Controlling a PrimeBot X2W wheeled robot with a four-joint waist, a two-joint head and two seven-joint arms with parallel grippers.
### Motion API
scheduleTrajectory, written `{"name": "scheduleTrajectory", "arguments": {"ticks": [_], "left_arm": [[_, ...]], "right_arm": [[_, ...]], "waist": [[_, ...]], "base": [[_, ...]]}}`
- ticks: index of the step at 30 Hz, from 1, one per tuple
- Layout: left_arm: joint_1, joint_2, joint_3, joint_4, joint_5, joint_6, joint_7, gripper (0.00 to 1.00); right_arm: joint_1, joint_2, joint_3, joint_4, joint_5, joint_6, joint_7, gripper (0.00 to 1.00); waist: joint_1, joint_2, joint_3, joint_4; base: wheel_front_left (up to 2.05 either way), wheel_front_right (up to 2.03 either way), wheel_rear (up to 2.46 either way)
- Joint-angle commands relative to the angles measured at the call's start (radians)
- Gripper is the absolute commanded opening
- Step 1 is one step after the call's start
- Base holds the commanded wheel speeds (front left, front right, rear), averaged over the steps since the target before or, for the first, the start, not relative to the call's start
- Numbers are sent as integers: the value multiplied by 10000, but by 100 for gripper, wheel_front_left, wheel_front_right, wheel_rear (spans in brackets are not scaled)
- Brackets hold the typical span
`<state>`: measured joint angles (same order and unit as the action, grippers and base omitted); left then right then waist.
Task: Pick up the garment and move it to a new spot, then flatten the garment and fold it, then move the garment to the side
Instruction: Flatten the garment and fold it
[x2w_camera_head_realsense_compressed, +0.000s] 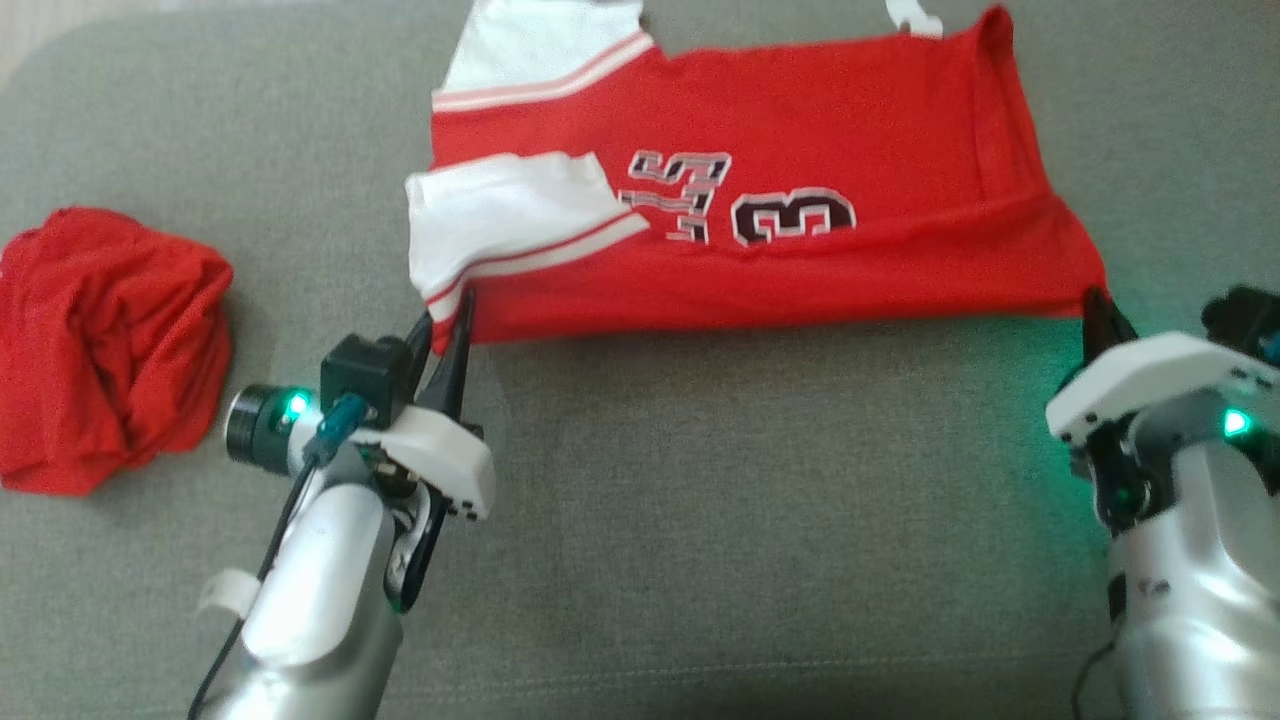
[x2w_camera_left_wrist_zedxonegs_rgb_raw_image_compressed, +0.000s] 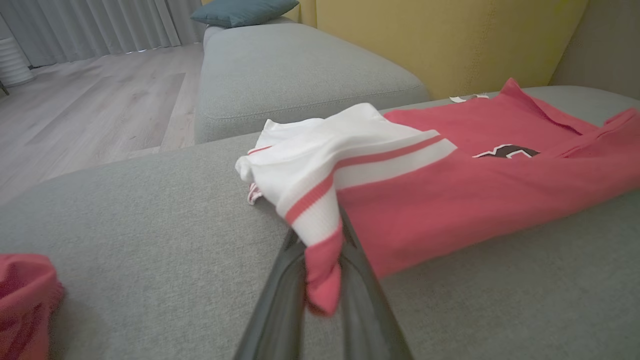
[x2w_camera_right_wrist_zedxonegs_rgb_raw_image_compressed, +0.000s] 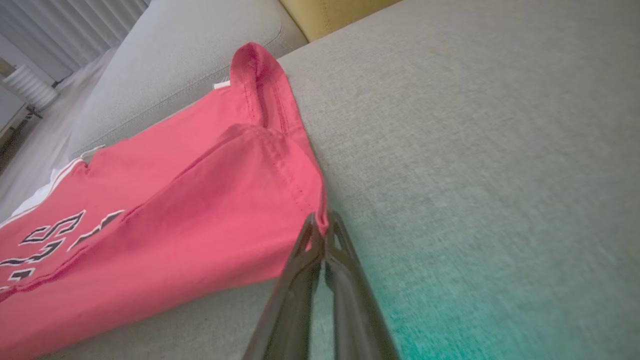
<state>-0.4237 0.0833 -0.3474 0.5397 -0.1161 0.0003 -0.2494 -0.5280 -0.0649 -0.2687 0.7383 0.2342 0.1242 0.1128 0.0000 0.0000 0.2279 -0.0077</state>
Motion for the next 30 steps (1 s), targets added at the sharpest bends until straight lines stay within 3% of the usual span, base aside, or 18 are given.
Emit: {"name": "scheduleTrajectory", "arguments": {"ticks": [1,7,11,23,24,25,27,30], "left_arm": [[-65,282,355,-322,-34,71,-124,0],[499,338,369,-319,-103,116,-124,0],[1002,345,132,-79,-167,-80,0,0],[2052,449,-379,-323,-344,-407,807,0],[2067,453,-377,-339,-367,-395,822,0],[2071,452,-370,-352,-390,-377,826,33],[2029,459,-336,-365,-420,-314,785,100],[1845,459,-170,-476,-517,-145,531,100]], "right_arm": [[186,-58,228,-550,307,65,-24,0],[1205,-33,166,-1478,801,65,352,0],[2103,25,74,-2321,952,65,740,0],[4173,143,-113,-4325,1578,65,1690,0],[4222,143,-182,-4366,1499,65,1615,36],[4237,144,-223,-4392,1418,65,1534,100],[4158,144,-217,-4432,1400,65,1368,100],[3775,145,-99,-4702,1129,65,743,100]], "waist": [[0,0,-293,-63],[0,0,-1011,-120],[0,0,-1386,-142],[0,0,-1547,-462],[0,0,-1527,-486],[0,0,-1506,-508],[0,0,-1451,-568],[0,0,-1283,-709]], "base": [[0,0,0],[0,0,0],[0,0,0],[0,0,0],[0,0,0],[0,0,0],[0,0,0],[0,0,0]]}}
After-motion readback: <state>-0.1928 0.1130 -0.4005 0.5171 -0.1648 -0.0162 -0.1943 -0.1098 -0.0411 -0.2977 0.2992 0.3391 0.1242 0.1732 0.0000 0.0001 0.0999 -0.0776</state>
